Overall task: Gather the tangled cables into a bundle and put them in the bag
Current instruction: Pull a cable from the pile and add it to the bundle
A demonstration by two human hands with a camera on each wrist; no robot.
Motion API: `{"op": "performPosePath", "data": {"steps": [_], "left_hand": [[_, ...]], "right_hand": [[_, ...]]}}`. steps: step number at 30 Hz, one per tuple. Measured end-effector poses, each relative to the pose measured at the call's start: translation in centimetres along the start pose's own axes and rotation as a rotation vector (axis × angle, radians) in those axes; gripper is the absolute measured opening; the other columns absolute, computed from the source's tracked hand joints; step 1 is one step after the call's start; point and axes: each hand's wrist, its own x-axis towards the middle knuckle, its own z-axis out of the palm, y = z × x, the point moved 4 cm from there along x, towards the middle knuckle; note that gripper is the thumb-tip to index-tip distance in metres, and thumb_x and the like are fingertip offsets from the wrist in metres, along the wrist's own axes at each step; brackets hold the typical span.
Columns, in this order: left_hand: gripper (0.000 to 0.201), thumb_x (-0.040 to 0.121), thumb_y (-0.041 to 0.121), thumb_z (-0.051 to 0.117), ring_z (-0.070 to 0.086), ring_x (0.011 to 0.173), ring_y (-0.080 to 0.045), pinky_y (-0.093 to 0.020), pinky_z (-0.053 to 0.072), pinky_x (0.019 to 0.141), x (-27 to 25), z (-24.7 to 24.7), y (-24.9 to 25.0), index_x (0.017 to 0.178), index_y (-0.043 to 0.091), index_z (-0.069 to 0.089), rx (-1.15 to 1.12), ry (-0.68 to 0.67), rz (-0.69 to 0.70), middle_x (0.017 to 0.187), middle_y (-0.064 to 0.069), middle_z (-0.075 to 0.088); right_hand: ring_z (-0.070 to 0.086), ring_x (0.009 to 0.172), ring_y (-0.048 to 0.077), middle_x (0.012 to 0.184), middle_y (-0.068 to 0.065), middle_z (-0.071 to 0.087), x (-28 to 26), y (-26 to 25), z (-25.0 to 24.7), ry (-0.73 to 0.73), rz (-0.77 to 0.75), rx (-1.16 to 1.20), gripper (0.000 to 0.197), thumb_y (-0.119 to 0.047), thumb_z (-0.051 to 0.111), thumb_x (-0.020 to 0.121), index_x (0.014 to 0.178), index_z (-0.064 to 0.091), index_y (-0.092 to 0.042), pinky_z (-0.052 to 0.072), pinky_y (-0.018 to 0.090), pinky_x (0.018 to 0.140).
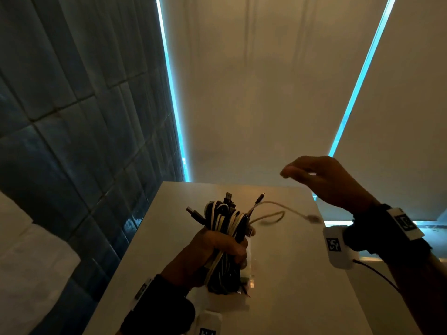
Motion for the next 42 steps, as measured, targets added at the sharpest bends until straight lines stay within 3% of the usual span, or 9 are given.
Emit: {"op": "performPosePath", "data": {"steps": [6, 10, 14, 17, 21, 26, 30, 33, 42], "left_hand": [[0.041, 0.056, 0.000, 0.067, 0.057, 0.057, -0.020, -0.031, 0.047, 0.062, 0.4, 0.0, -0.2, 0.097, 0.001, 0.067, 0.114, -0.013, -0.054, 0.066, -0.007, 0.057], [0.031, 0.057, 0.003, 0.068, 0.057, 0.058, -0.022, -0.032, 0.048, 0.065, 0.3, -0.4, 0.0, 0.088, 0.002, 0.067, 0.175, 0.004, -0.074, 0.065, -0.008, 0.057], [0.034, 0.054, 0.005, 0.069, 0.057, 0.058, -0.022, -0.033, 0.048, 0.066, 0.1, -1.4, 0.1, 0.087, 0.000, 0.065, 0.185, 0.050, -0.067, 0.063, -0.007, 0.057], [0.030, 0.055, 0.005, 0.069, 0.058, 0.059, -0.021, -0.033, 0.049, 0.065, 0.2, -1.8, 0.0, 0.085, 0.007, 0.070, 0.178, 0.059, -0.067, 0.065, -0.005, 0.058], [0.020, 0.055, 0.007, 0.069, 0.058, 0.056, -0.017, -0.031, 0.048, 0.063, 0.1, -2.0, -0.2, 0.074, 0.014, 0.072, 0.174, 0.054, -0.080, 0.061, -0.002, 0.058], [0.023, 0.061, 0.005, 0.072, 0.056, 0.056, -0.019, -0.033, 0.050, 0.063, 0.7, -2.1, -1.2, 0.084, 0.007, 0.069, 0.048, 0.121, -0.104, 0.062, -0.006, 0.055], [0.011, 0.069, 0.014, 0.074, 0.052, 0.053, -0.016, -0.029, 0.051, 0.057, 1.7, -1.2, -2.1, 0.075, 0.010, 0.065, -0.223, 0.196, -0.096, 0.062, -0.003, 0.050], [0.026, 0.067, 0.020, 0.079, 0.053, 0.056, -0.015, -0.029, 0.051, 0.056, 2.8, -1.0, -2.9, 0.084, 0.010, 0.061, -0.423, 0.258, -0.021, 0.071, -0.004, 0.050], [0.042, 0.064, 0.021, 0.080, 0.067, 0.097, -0.030, -0.040, 0.055, 0.077, 2.1, -2.7, -3.3, 0.104, 0.008, 0.072, -0.193, 0.398, 0.098, 0.108, -0.020, 0.067]], "right_hand": [[0.050, 0.122, 0.002, 0.126, -0.006, 0.063, -1.1, -4.7, 3.6, -0.439, -0.172, -0.006, 0.036, -0.040, 0.054, 0.089, 0.115, 0.068, -0.019, 0.038, 0.013, 0.101], [0.066, 0.090, 0.026, 0.098, 0.015, 0.071, -1.7, -3.7, 6.5, -0.735, -0.075, 0.197, 0.034, -0.036, 0.048, 0.098, 0.101, 0.071, -0.011, 0.051, 0.043, 0.090], [0.055, 0.053, 0.018, 0.060, 0.014, 0.055, -2.9, -2.9, 7.9, -0.848, 0.102, 0.530, 0.038, -0.031, 0.043, 0.100, 0.096, 0.069, -0.004, 0.052, 0.041, 0.070], [0.020, 0.045, 0.013, 0.055, 0.001, 0.022, -3.2, -2.2, 8.2, -0.838, 0.253, 0.667, 0.043, -0.036, 0.045, 0.098, 0.091, 0.067, -0.001, 0.027, 0.025, 0.045], [0.016, 0.044, 0.010, 0.053, -0.003, 0.025, -3.1, -0.5, 7.7, -0.789, 0.420, 0.703, 0.040, -0.037, 0.046, 0.097, 0.077, 0.062, -0.007, 0.013, 0.025, 0.043], [0.022, 0.045, 0.011, 0.050, -0.005, 0.032, -2.8, 0.2, 7.5, -0.588, 0.431, 0.569, 0.038, -0.030, 0.045, 0.100, 0.073, 0.061, -0.008, 0.020, 0.023, 0.043], [0.045, 0.051, 0.015, 0.058, -0.004, 0.058, -2.2, -1.3, 7.8, -0.160, 0.364, 0.234, 0.038, -0.034, 0.051, 0.097, 0.070, 0.071, -0.017, 0.037, 0.026, 0.053], [0.053, 0.050, 0.005, 0.062, -0.007, 0.061, -2.9, -3.7, 9.3, 0.046, 0.274, 0.164, 0.033, -0.028, 0.051, 0.098, 0.077, 0.071, -0.012, 0.038, 0.012, 0.051], [0.061, 0.057, 0.007, 0.065, 0.007, 0.066, -3.5, -4.3, 11.0, -0.103, 0.368, 0.546, 0.024, -0.014, 0.057, 0.094, 0.078, 0.072, -0.003, 0.048, 0.018, 0.057]]}}
